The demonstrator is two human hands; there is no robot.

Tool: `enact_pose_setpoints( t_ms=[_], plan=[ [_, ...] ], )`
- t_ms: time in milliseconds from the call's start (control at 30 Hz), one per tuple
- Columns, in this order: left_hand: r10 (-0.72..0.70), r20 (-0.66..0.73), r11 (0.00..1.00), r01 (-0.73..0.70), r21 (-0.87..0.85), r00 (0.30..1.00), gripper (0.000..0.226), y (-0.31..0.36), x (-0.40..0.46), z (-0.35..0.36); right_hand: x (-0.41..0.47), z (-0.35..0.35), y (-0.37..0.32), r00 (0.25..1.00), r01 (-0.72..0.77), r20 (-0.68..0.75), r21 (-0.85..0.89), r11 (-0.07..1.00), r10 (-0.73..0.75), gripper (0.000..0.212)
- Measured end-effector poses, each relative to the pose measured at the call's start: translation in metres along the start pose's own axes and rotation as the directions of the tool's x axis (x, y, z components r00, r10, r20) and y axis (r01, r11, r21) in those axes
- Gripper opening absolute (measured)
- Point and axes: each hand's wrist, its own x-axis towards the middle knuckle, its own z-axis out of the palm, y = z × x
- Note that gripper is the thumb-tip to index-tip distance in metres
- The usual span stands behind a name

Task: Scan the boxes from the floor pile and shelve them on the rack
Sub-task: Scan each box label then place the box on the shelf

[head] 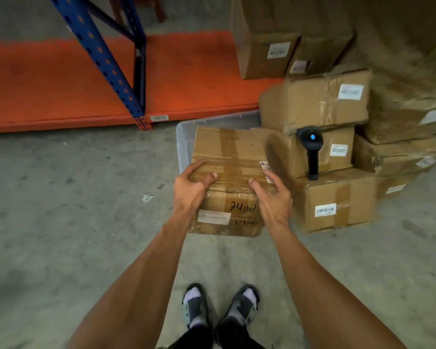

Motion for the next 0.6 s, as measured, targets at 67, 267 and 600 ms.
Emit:
enact_pose_setpoints(
  t_ms=[67,267,600],
  plan=[
    [0.018,-0.012,1.0,-0.018,-0.001,1.0,0.05,0.05,-0.025,-0.021,-0.028,-0.01,-0.054,1.0,0.009,0.01,0.05,0.999,-0.009,0.03],
    [0.156,-0.042,0.988,-0.156,0.012,0.987,0.057,0.198,-0.079,-0.07,-0.092,-0.045,-0.209,0.99,0.14,-0.004,0.094,0.986,-0.14,0.038],
    [0.474,-0.057,0.875,-0.477,-0.078,0.879,0.062,0.407,-0.145,-0.129,-0.158,-0.093,-0.417,0.879,0.461,-0.193,0.109,0.881,-0.436,0.039]
  ],
)
